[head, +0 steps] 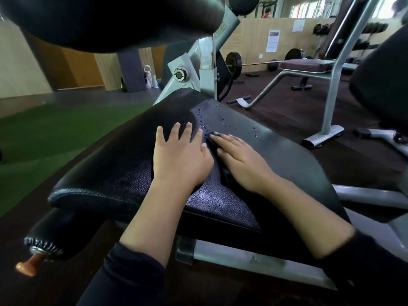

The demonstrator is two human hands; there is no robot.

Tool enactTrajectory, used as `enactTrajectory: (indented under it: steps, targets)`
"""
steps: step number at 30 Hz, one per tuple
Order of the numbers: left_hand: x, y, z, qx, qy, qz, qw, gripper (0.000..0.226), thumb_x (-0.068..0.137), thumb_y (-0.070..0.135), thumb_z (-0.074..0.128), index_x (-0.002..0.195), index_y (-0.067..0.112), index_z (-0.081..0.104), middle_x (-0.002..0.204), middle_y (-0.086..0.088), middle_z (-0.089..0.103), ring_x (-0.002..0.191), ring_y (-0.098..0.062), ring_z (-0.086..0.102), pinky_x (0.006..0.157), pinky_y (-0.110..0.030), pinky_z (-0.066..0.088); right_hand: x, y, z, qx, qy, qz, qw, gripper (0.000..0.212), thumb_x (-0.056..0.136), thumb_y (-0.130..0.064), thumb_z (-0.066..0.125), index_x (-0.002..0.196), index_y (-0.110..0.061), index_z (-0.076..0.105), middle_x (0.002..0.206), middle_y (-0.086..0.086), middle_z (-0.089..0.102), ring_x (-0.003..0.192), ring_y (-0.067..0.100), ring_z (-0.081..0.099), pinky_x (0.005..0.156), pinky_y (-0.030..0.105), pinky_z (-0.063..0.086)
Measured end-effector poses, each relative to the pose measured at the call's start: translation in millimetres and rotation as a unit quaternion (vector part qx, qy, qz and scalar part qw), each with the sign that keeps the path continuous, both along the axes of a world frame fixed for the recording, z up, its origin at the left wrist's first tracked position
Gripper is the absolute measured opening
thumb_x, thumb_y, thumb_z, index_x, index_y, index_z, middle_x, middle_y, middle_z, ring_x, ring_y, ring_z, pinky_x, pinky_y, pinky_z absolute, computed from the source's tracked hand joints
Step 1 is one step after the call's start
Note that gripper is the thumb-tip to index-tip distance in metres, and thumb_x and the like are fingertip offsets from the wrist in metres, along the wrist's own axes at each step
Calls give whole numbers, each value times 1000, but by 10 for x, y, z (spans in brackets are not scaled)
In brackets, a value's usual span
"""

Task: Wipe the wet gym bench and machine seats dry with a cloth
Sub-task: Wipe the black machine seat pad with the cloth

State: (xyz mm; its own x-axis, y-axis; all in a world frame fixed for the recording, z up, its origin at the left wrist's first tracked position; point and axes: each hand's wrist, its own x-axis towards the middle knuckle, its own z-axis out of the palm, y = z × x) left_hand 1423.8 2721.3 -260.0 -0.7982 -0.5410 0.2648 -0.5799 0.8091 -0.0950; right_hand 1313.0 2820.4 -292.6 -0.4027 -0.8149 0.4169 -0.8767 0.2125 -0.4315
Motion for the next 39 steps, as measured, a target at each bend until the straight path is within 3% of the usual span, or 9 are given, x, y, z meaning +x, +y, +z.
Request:
enactTrajectory:
  steps: [3, 6, 11, 20, 27, 31, 36, 39]
  targets:
    - [10, 0, -6, 1, -2, -2, 1000, 55, 101, 39, 14, 155, 29, 14, 163, 4, 8, 149, -19, 3, 119, -50, -1, -339, -252, 39, -13, -71, -2, 997, 42, 100, -23, 38, 142, -18, 39, 150, 2, 34, 140, 15, 26, 116, 24, 12]
    - [28, 12, 3, 4, -7, -5, 1000, 55, 101, 39, 13, 155, 29, 13, 163, 3, 8, 149, -20, 3, 119, -49, -1, -668, -124, -6, -2, -130, -78, 988, 42, 100, -23, 39, 142, -22, 39, 151, -2, 32, 140, 12, 25, 113, 22, 12]
    - [48, 16, 7, 11, -4, -13, 1000, 56, 100, 40, 13, 154, 27, 14, 163, 1, 8, 149, -21, 2, 119, -50, -1, -760, 352, -217, 25, -139, -176, 974, 42, 100, -26, 39, 142, -26, 39, 151, -4, 32, 141, 11, 23, 113, 23, 12]
    - [33, 30, -7, 16, -6, -18, 1000, 61, 98, 47, 15, 155, 26, 12, 163, -2, 6, 149, -23, -1, 118, -53, -3, -679, 465, -287, -11, -114, -186, 976, 40, 97, -19, 46, 136, -23, 47, 146, 2, 40, 136, 16, 31, 108, 20, 18]
    - [7, 27, 27, 18, -11, 1, 1000, 61, 98, 50, 14, 155, 29, 11, 163, 1, 4, 150, -22, -2, 118, -53, -4, -420, 402, -220, 54, -26, -137, 989, 55, 92, -50, 36, 143, -30, 33, 153, -10, 27, 142, 16, 19, 114, 23, 8]
    - [-34, 36, 40, 26, -24, 18, 999, 60, 97, 51, 15, 154, 32, 9, 163, 3, 1, 149, -19, -5, 118, -52, -6, -499, 50, -95, 46, -20, -67, 996, 52, 93, -49, 34, 143, -34, 33, 153, -12, 27, 142, 14, 19, 117, 24, 7]
    - [-183, -17, 71, 37, -60, 52, 996, 60, 97, 53, 14, 154, 36, 5, 163, 2, -5, 149, -19, -10, 115, -58, -10, -642, -224, -47, 37, -55, -51, 996, 51, 96, -47, 38, 145, -38, 27, 155, -17, 17, 144, 13, 12, 118, 30, 9]
    - [-347, -57, 90, 37, -72, 68, 994, 60, 97, 53, 12, 154, 37, 4, 163, 0, -8, 149, -19, -12, 111, -64, -10, -702, -57, -69, 16, -42, 63, 997, 58, 89, -62, 32, 143, -43, 27, 154, -23, 15, 145, 10, 6, 120, 36, 3]
